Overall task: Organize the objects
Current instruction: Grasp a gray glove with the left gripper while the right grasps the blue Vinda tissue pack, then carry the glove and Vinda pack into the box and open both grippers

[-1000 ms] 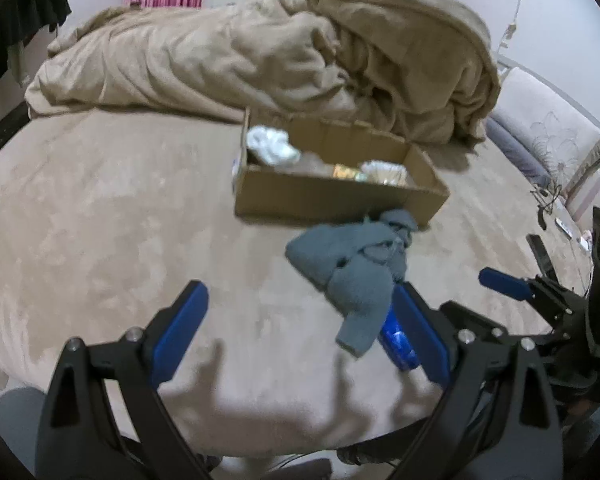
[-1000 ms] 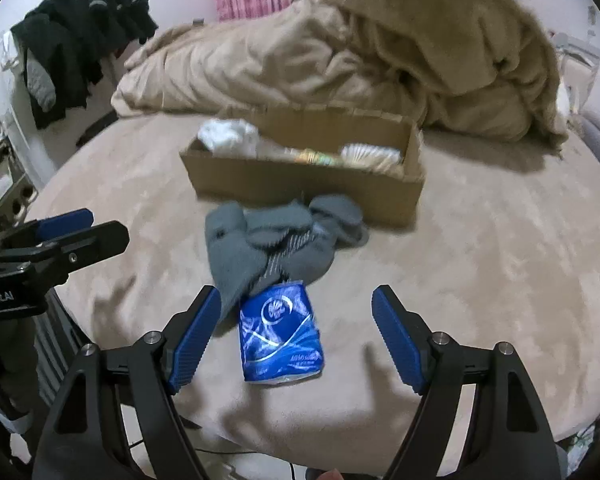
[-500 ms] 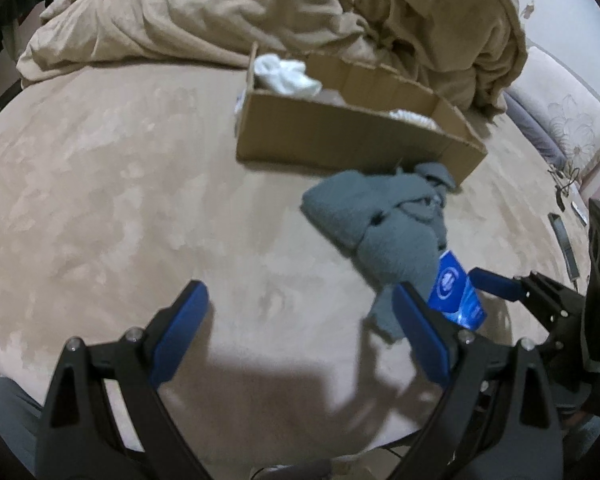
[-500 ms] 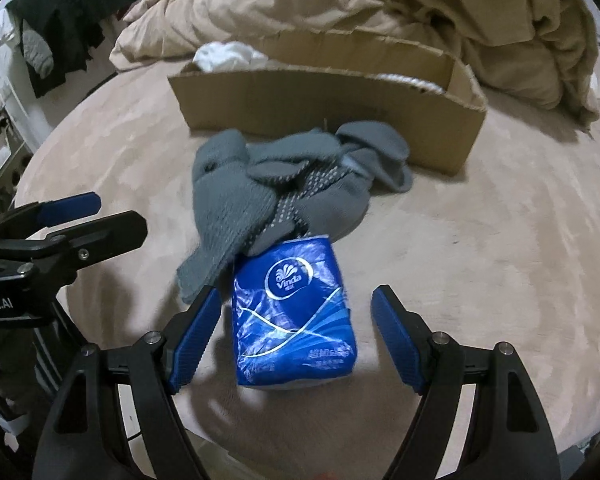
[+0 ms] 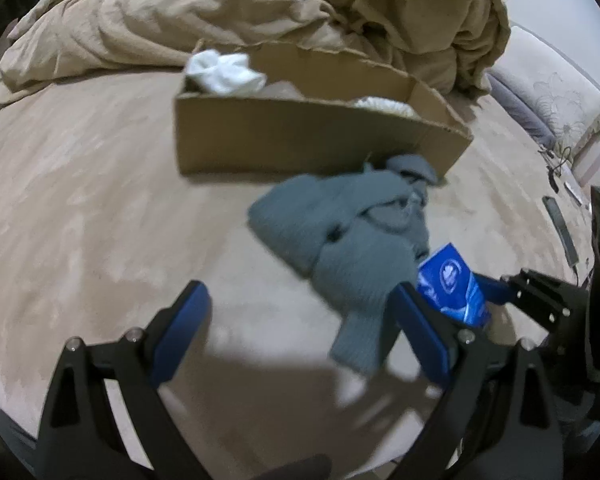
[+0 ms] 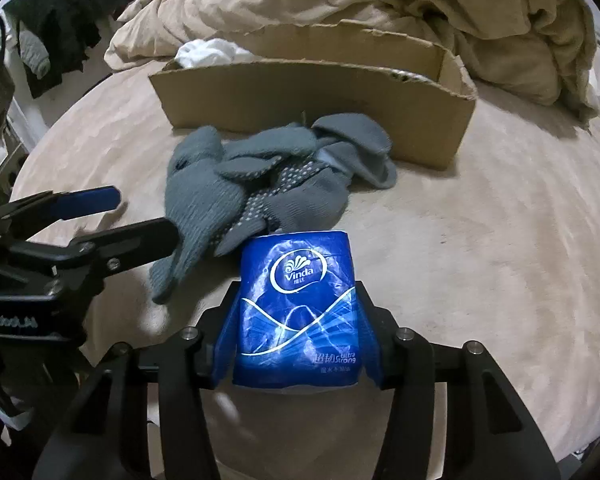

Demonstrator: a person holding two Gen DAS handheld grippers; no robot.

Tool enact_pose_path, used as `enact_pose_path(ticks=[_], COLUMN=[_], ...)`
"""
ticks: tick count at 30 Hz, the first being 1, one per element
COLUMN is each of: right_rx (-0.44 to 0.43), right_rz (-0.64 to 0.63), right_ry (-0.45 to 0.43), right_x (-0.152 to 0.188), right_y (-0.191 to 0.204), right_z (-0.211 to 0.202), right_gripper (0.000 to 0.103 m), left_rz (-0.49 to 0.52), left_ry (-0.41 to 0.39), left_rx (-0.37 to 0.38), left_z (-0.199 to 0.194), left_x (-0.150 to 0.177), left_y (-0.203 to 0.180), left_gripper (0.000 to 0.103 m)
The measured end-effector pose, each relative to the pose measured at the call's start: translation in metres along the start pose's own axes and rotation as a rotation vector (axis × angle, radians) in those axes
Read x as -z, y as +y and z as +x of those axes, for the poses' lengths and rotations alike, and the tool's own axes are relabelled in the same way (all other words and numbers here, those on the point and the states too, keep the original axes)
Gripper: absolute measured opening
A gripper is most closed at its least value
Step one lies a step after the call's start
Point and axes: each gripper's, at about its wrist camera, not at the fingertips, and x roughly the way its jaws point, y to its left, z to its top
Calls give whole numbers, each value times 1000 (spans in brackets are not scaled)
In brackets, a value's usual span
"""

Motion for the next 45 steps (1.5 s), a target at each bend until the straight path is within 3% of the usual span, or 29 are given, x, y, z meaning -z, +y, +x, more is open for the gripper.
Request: enact_pose_path(ticks=[5, 8, 12, 16, 35, 45], right_rx=[12, 18, 25, 25, 0, -24], right_rz=[41, 67, 89, 99, 96, 66], right_ry=[-22, -28, -37, -50, -143, -238], right_x=[-4, -6, -7, -8, -16, -45], right_y=[-17, -28, -37, -40, -20, -4], right_z=[-7, -8, -10, -15, -69, -114], right_gripper=[54, 54, 54, 54, 54, 54], left_rz=[-45, -56, -21, 4, 42, 66], left_ry=[-4, 16, 8, -14, -120, -214], left_rx=[64, 93, 115, 106, 78, 112], left_z=[11, 26, 28, 22, -69, -122], left_x=[-13, -16, -19, -19, -1, -28], left_y=[0, 1, -9, -16, -12, -18], left_gripper=[91, 82, 57, 45, 42, 42])
